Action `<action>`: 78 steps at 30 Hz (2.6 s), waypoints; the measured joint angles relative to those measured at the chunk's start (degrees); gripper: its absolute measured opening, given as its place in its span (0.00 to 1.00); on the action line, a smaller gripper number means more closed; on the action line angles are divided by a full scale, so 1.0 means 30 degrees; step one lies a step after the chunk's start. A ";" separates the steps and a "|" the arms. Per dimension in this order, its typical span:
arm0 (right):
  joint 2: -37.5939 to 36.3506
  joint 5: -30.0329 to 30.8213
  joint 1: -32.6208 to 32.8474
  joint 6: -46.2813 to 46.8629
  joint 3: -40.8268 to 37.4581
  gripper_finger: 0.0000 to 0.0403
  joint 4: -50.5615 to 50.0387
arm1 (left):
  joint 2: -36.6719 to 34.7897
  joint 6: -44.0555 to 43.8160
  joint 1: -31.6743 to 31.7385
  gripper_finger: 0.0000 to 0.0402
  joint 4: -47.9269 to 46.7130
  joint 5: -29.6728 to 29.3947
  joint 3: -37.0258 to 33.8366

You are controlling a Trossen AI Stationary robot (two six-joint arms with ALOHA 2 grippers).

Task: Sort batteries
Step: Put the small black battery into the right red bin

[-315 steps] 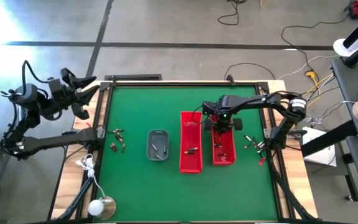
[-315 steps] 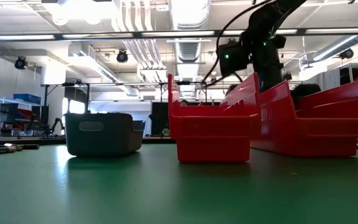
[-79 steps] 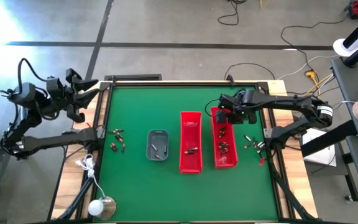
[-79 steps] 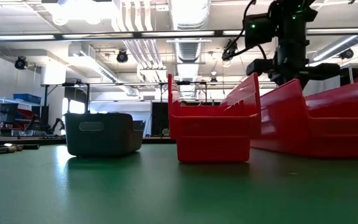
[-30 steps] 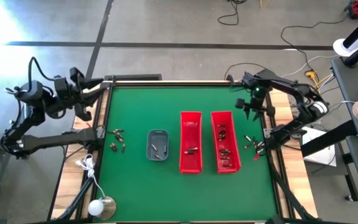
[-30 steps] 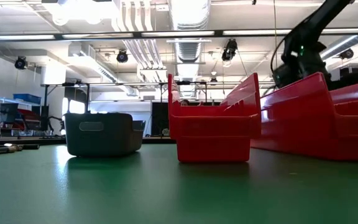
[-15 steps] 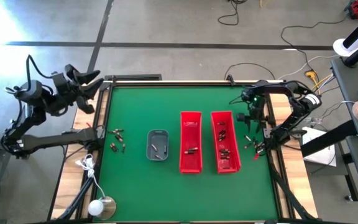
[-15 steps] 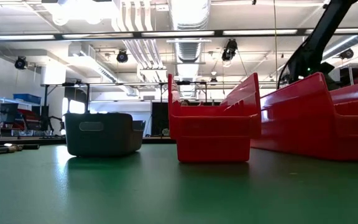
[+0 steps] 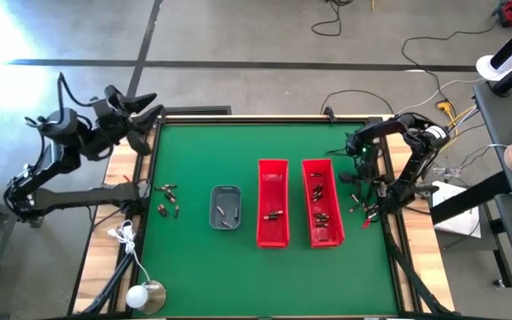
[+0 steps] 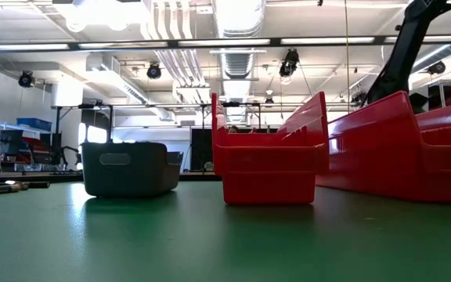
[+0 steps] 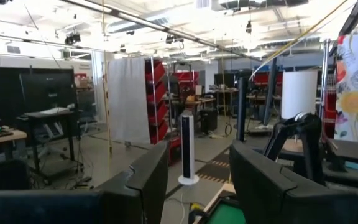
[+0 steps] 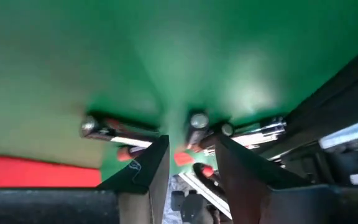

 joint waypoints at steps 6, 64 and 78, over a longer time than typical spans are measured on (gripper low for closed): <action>-0.0052 0.0274 0.0006 0.0133 -0.0284 0.30 0.1093 | 0.0351 0.0269 0.0000 0.38 0.0056 -0.0035 -0.0002; -0.9549 0.9980 1.4840 0.3650 1.1635 0.08 -0.1006 | 0.0894 -0.1288 0.0087 0.38 -0.5665 0.0653 0.0182; -0.4023 1.0149 1.9651 0.4169 1.6530 0.08 -0.2983 | 0.1936 -0.2878 0.0087 0.38 -1.6128 0.5930 0.0123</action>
